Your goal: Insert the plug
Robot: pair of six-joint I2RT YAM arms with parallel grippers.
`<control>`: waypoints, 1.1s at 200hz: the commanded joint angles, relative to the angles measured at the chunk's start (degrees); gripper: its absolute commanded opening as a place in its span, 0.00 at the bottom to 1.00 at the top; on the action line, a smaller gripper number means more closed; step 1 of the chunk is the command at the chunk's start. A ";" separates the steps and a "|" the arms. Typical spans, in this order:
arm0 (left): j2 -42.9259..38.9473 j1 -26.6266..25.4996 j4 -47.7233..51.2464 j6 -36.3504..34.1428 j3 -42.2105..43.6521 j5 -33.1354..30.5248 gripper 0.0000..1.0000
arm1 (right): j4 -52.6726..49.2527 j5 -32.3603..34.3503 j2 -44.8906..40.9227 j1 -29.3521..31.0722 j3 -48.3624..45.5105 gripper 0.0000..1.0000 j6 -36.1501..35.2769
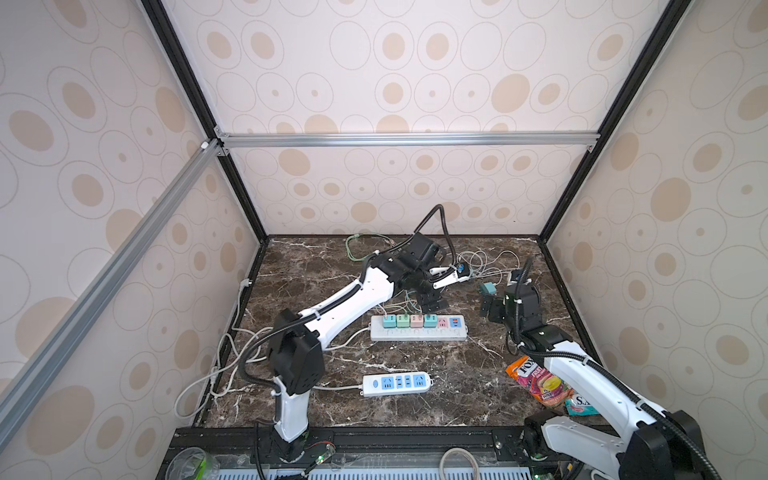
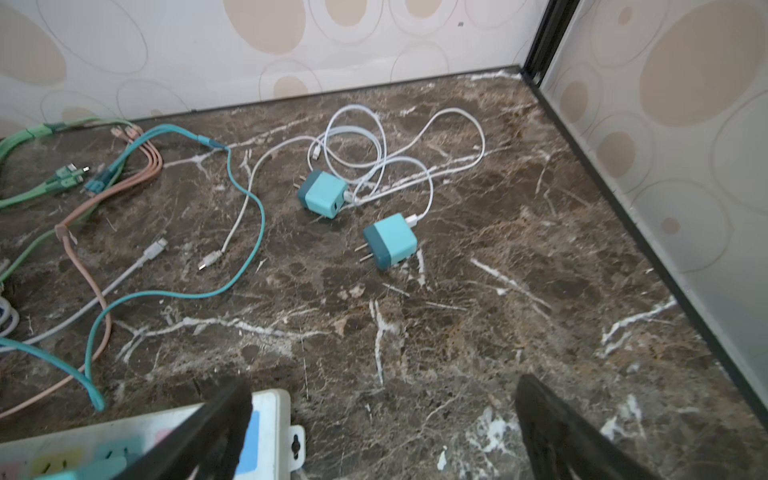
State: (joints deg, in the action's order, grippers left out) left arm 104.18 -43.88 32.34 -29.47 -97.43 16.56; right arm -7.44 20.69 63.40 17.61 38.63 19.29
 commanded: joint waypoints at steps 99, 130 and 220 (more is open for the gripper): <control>-34.24 4.50 -32.44 63.62 51.91 -36.93 0.98 | -6.20 -8.66 7.56 -0.03 0.65 0.93 10.71; -36.11 5.86 -31.11 74.43 59.71 -31.20 0.92 | -4.28 -12.68 8.23 -0.04 -1.04 0.90 12.04; -33.10 6.75 -42.58 87.75 70.02 -23.41 0.72 | 1.25 -23.90 10.89 -0.03 -4.70 0.72 16.36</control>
State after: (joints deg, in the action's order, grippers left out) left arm 70.00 -37.89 -6.00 53.76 -27.88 -8.60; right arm -8.78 2.13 73.28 17.61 34.96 34.65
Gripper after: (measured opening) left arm 0.750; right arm 0.736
